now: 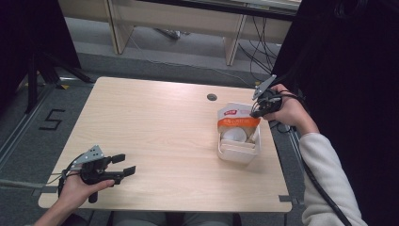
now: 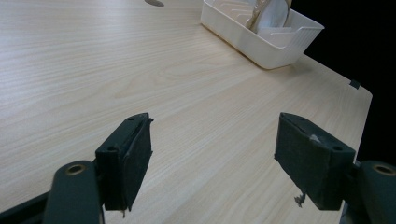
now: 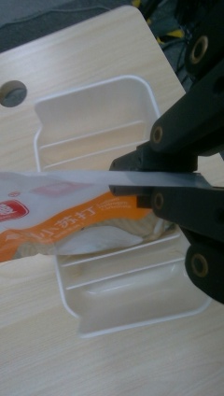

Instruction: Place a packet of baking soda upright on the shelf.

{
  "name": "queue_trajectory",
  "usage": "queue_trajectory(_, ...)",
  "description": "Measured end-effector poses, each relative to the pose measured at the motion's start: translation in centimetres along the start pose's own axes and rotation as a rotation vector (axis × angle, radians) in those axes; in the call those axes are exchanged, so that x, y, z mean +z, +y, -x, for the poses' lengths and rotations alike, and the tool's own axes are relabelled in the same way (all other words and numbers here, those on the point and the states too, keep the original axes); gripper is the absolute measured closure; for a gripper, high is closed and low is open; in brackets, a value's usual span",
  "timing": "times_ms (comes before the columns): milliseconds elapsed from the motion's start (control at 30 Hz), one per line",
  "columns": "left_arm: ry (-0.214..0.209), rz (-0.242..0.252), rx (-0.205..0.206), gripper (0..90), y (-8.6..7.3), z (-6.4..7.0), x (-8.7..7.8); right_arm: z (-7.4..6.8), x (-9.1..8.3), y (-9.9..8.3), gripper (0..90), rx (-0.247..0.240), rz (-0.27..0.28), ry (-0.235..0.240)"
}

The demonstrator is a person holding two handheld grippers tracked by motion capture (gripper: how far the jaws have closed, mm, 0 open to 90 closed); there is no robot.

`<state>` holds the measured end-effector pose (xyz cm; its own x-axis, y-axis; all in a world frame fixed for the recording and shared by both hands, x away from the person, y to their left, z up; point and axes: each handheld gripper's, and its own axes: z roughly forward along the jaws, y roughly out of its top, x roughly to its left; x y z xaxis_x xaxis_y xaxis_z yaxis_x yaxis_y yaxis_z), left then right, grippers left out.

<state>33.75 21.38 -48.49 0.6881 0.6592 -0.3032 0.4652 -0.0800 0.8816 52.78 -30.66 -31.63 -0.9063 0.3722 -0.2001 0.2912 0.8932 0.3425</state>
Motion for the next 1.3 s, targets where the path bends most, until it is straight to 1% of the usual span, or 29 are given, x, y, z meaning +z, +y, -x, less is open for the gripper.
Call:
queue_trajectory(33, 0.001, 0.001, 0.000, 26.4, 0.0, 0.0, 0.0, -0.1, 0.1, -0.2, 90.0, 0.030, -0.011, -0.006)
queue_trajectory(67, 0.001, 0.000, 0.001, 26.4, 0.0, 0.0, 0.0, 0.0, 0.2, -0.3, 90.0, 0.022, -0.011, -0.006)
queue_trajectory(100, 0.000, -0.001, 0.001, 26.4, 0.0, 0.0, 0.0, -0.2, 0.3, -0.5, 90.0, 0.040, -0.017, -0.005)
queue_trajectory(133, 0.001, -0.001, -0.001, 26.4, 0.0, 0.0, 0.0, -0.1, 0.3, -0.6, 90.0, 0.031, -0.014, -0.006)
queue_trajectory(167, 0.000, -0.001, 0.003, 26.4, 0.0, 0.0, 0.0, -0.1, 0.3, -0.7, 90.0, 0.041, -0.017, -0.008)
queue_trajectory(200, -0.002, -0.002, 0.011, 26.5, 0.0, 0.0, 0.0, -0.1, 0.4, -0.8, 90.0, 0.033, -0.016, -0.005)
queue_trajectory(233, 0.000, -0.002, 0.010, 26.5, 0.0, 0.0, 0.1, -0.1, 0.4, -0.8, 90.0, 0.036, -0.017, -0.005)
queue_trajectory(333, 0.001, 0.000, 0.010, 26.5, 0.0, 0.0, 0.1, -0.2, 0.3, -0.8, 89.0, 0.076, -0.018, 0.001)
queue_trajectory(367, 0.000, 0.000, 0.005, 26.5, 0.0, 0.0, 0.1, -0.2, 0.2, -0.8, 84.8, 0.097, -0.011, 0.002)
queue_trajectory(433, 0.006, 0.001, -0.006, 26.4, 0.0, 0.1, 0.1, -0.4, 0.3, -0.9, 71.8, 0.147, 0.028, 0.015)
queue_trajectory(467, 0.003, 0.001, -0.001, 26.4, 0.0, 0.1, 0.1, -0.5, 0.3, -0.9, 66.7, 0.179, 0.041, 0.028)
queue_trajectory(500, -0.004, 0.001, 0.016, 26.3, 0.1, 0.0, 0.1, -0.6, 0.4, -1.0, 63.3, 0.202, 0.063, 0.035)
queue_trajectory(567, -0.004, -0.001, 0.017, 26.2, 0.1, 0.1, 0.2, -0.8, 0.4, -1.1, 57.1, 0.236, 0.103, 0.041)
queue_trajectory(600, -0.002, -0.004, 0.015, 26.2, 0.1, 0.1, 0.2, -0.9, 0.3, -1.1, 55.7, 0.239, 0.126, 0.041)
queue_trajectory(633, -0.002, -0.004, 0.015, 26.1, 0.1, 0.1, 0.2, -1.1, 0.1, -1.1, 53.6, 0.253, 0.155, 0.047)
queue_trajectory(667, -0.001, -0.003, 0.003, 26.1, 0.0, 0.2, 0.2, -1.2, -0.2, -1.0, 50.8, 0.262, 0.177, 0.053)
queue_trajectory(700, -0.001, -0.004, 0.005, 26.1, 0.0, 0.2, 0.3, -1.4, -0.4, -0.9, 48.5, 0.278, 0.203, 0.056)
queue_trajectory(733, -0.005, -0.001, 0.004, 26.0, 0.0, 0.2, 0.3, -1.6, -0.6, -0.7, 48.2, 0.277, 0.221, 0.053)
queue_trajectory(767, -0.005, -0.001, 0.005, 26.0, 0.0, 0.2, 0.3, -1.9, -0.8, -0.6, 47.7, 0.292, 0.246, 0.031)
queue_trajectory(800, -0.004, 0.000, 0.004, 26.0, 0.0, 0.2, 0.3, -2.3, -1.1, -0.3, 46.5, 0.305, 0.254, 0.037)
queue_trajectory(833, -0.003, 0.001, 0.004, 26.0, 0.0, 0.2, 0.3, -2.8, -1.2, -0.1, 45.9, 0.318, 0.285, 0.037)
queue_trajectory(933, -0.001, 0.001, 0.008, 25.9, 0.0, 0.2, 0.3, -3.6, -1.6, 0.6, 44.6, 0.307, 0.371, -0.006)
queue_trajectory(1033, 0.003, 0.002, 0.005, 25.7, 0.0, 0.3, 0.2, -4.7, -1.7, 1.1, 44.8, 0.300, 0.437, -0.024)
queue_trajectory(1100, -0.001, 0.001, 0.009, 25.7, 0.0, 0.2, 0.2, -5.5, -1.7, 1.4, 45.5, 0.291, 0.451, -0.020)
queue_trajectory(1200, 0.005, 0.001, 0.006, 25.6, 0.0, 0.2, 0.2, -6.7, -1.5, 1.8, 46.6, 0.278, 0.501, -0.027)
queue_trajectory(1233, 0.002, 0.000, 0.009, 25.6, 0.0, 0.2, 0.2, -7.1, -1.3, 1.9, 46.6, 0.278, 0.528, -0.040)
queue_trajectory(1267, 0.005, 0.000, 0.006, 25.6, 0.0, 0.2, 0.2, -7.6, -1.2, 2.0, 46.8, 0.273, 0.526, -0.032)
queue_trajectory(1300, 0.001, 0.001, 0.009, 25.6, 0.0, 0.2, 0.2, -8.0, -1.0, 2.0, 47.3, 0.266, 0.537, -0.033)
